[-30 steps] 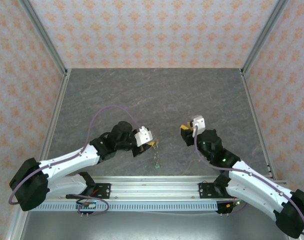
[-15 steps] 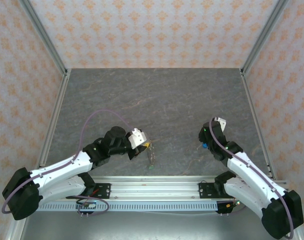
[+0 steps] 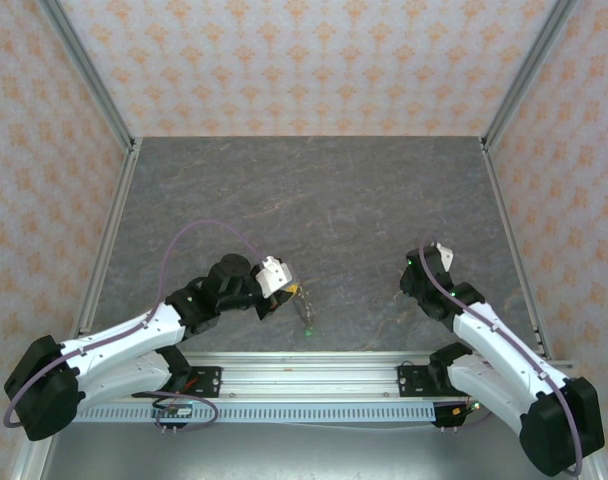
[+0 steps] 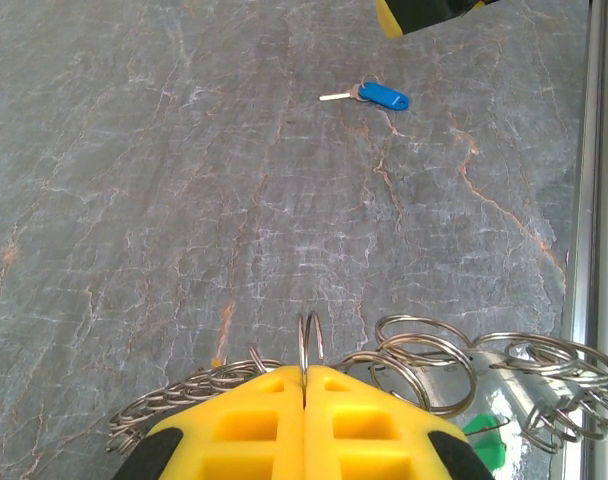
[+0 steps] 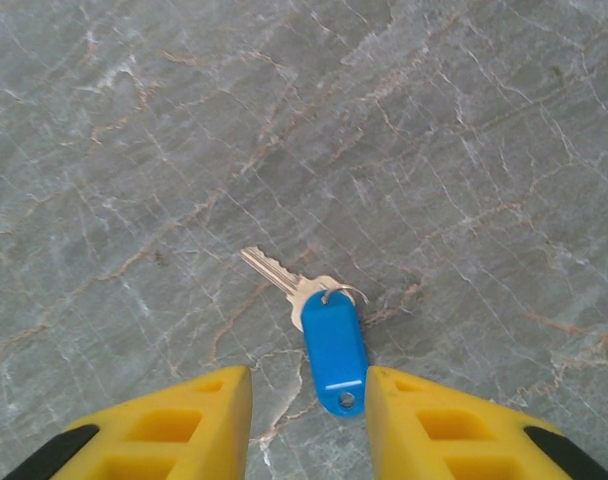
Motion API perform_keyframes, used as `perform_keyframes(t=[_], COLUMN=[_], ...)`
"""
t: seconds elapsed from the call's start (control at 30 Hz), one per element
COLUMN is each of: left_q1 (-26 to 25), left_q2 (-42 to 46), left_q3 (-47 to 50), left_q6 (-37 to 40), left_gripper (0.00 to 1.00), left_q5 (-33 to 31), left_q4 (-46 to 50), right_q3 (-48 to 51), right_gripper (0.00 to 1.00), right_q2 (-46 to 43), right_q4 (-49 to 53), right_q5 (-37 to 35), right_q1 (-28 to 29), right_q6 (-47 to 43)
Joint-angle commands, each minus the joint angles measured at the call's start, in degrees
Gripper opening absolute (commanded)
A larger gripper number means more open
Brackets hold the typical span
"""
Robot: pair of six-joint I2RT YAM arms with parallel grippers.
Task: Put the keys on the keyring
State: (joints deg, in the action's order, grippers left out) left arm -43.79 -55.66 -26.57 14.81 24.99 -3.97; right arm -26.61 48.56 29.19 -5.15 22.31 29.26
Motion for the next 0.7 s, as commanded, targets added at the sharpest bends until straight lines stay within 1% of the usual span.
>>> perform_keyframes(t=[0.0, 0.13, 0.3, 0.43, 0.5, 0.57, 0.67], left_q1=[-0.2, -0.2, -0.2, -0.2, -0.2, -0.2, -0.2], left_q2=[0.0, -0.3, -0.7, -0.6, -0.5, -0.7, -0.9], left_q3=[-0.3, -0.5, -0.8, -0.9, -0.8, -0.7, -1.1], left_q6=[-0.7, -0.8, -0.9, -0.9, -1.0, -1.1, -1.1], left_gripper=[0.0, 0.0, 0.0, 0.0, 0.0, 0.0, 0.0], left_q5=[-0.6, -0.5, -0.6, -0.6, -0.7, -0.8, -0.8], left_q4=[-2.8, -3.0, -2.6, -2.3, -2.4, -2.7, -2.1], right_q3=[0.5, 0.1, -1.2, -2.4, -1.8, -1.3, -1.2], right_gripper=[0.35, 0.35, 0.35, 0.36, 0.36, 0.36, 0.36], right_q2=[0.9, 5.1, 10.8, 12.5, 13.7, 15.4, 17.6], right_q4=[1.7, -0.5, -2.6, -3.7, -6.4, -8.9, -11.6], right_q5=[-0.9, 1.5, -0.3, -0.3, 3.6, 8.9, 13.0], right_q1=[-0.3, -0.5, -1.0, -2.5, -6.1, -10.3, -13.3], right_q6=[1.3, 0.5, 0.6, 0.1, -0.4, -0.2, -0.8])
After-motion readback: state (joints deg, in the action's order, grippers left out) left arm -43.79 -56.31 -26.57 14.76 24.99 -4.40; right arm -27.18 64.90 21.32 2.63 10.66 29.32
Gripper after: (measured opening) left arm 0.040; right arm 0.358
